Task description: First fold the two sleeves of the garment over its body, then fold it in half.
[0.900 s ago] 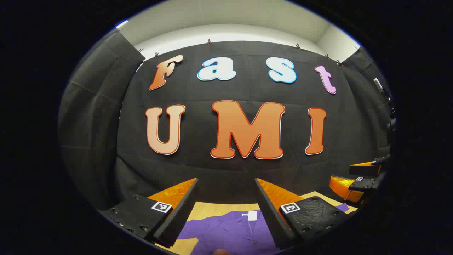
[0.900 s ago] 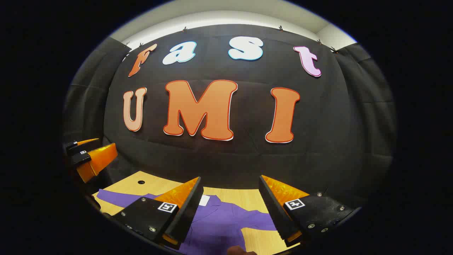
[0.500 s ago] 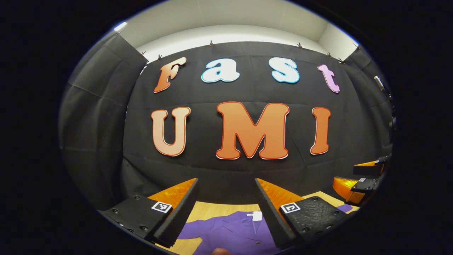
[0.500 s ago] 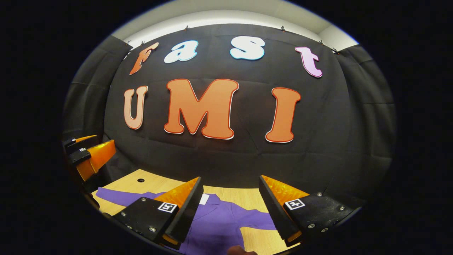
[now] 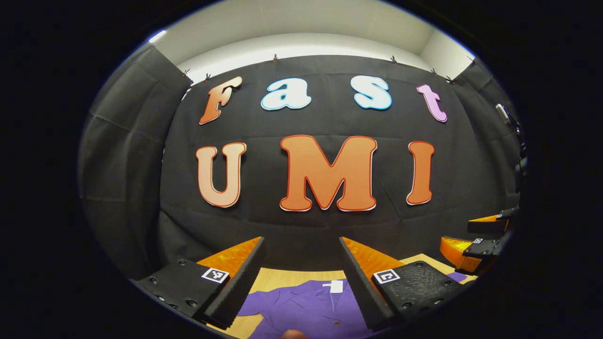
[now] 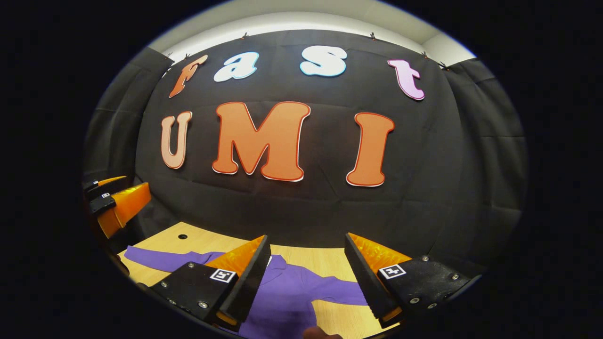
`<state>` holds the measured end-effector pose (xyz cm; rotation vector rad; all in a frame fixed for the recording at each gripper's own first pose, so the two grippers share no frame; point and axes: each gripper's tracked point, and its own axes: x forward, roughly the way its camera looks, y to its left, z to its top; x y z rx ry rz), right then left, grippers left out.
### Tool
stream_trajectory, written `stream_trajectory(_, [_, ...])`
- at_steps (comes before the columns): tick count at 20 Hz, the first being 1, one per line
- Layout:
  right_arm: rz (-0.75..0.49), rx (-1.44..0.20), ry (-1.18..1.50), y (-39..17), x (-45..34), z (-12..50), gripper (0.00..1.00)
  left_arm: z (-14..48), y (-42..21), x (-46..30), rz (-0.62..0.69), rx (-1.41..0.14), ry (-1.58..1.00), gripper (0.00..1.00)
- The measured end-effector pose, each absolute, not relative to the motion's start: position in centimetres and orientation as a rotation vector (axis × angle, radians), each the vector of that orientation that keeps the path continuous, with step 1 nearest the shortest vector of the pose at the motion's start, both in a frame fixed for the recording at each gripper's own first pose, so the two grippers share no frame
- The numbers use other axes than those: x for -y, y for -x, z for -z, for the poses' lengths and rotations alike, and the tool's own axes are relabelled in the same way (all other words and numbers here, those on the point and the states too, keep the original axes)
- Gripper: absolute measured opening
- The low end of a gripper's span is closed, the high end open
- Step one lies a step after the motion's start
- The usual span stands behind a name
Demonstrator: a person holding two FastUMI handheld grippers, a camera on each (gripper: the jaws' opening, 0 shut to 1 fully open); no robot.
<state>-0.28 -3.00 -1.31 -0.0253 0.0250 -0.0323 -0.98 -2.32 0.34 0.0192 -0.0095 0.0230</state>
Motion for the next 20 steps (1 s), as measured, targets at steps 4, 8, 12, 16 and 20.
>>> stream_trajectory(4, [0.057,-0.035,0.032,0.0,4.4,2.0,0.95,-0.4,1.0,2.8,-0.017,0.010,-0.026,0.95])
stream_trajectory(8, [0.086,-0.058,0.016,-0.8,6.1,3.5,0.95,-0.3,0.8,3.1,-0.022,0.005,-0.036,0.95])
stream_trajectory(12, [0.129,-0.128,0.012,-1.4,8.5,7.0,0.95,0.0,0.6,3.4,-0.035,0.004,-0.048,0.95])
stream_trajectory(16, [0.183,-0.175,0.026,-2.0,11.5,9.6,0.95,0.2,0.7,3.3,-0.058,-0.003,-0.058,0.95])
stream_trajectory(20, [0.235,-0.262,0.047,-2.5,15.2,13.0,0.95,0.8,0.8,3.6,-0.073,-0.016,-0.062,0.95])
